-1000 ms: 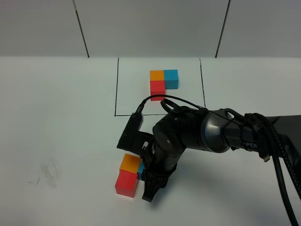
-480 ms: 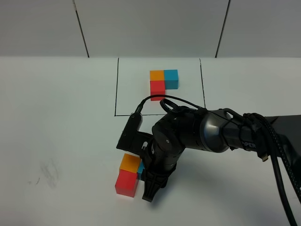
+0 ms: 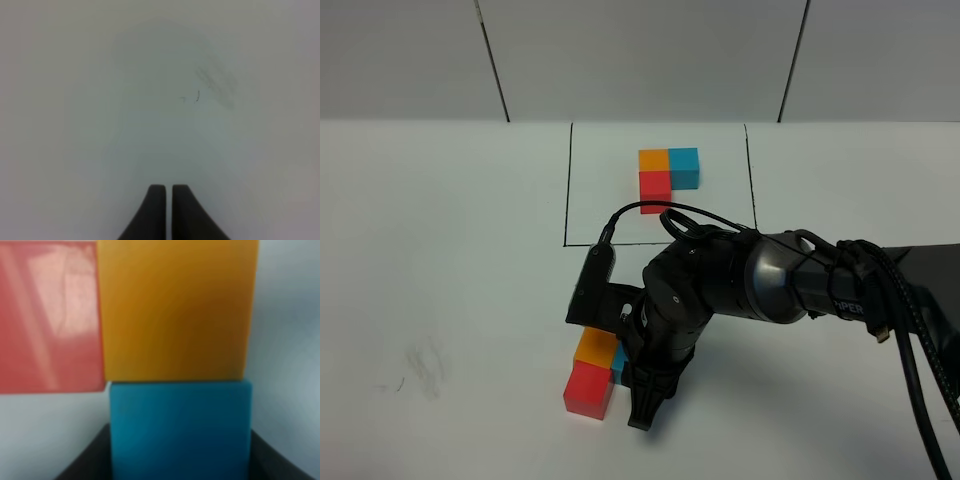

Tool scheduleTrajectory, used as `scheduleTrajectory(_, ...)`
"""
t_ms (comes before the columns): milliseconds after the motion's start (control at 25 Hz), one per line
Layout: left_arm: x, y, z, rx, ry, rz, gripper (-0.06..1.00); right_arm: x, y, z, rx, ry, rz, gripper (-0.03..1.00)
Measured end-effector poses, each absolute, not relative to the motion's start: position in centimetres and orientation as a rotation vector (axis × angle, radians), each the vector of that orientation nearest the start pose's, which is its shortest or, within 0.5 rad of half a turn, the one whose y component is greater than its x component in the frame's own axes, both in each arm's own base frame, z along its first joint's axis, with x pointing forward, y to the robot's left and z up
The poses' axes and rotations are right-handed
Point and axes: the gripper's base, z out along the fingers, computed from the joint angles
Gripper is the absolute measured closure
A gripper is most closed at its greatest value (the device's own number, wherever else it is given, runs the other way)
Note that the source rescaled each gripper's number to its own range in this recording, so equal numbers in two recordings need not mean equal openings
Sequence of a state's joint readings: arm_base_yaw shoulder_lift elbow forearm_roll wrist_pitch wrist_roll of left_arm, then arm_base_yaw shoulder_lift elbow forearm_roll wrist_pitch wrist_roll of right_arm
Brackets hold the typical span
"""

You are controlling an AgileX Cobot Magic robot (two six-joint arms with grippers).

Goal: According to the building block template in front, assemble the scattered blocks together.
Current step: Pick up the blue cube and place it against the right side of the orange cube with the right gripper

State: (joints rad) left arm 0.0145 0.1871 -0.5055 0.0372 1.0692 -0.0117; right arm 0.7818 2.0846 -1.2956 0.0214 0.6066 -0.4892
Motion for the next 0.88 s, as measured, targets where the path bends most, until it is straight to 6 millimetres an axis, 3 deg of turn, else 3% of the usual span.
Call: scheduleTrajectory(880,2.30,0.33,27.65,-0.027,2.234,0.048,0.94,28.39,28.40,11.69,-1.693,2.335,0.082,0.46)
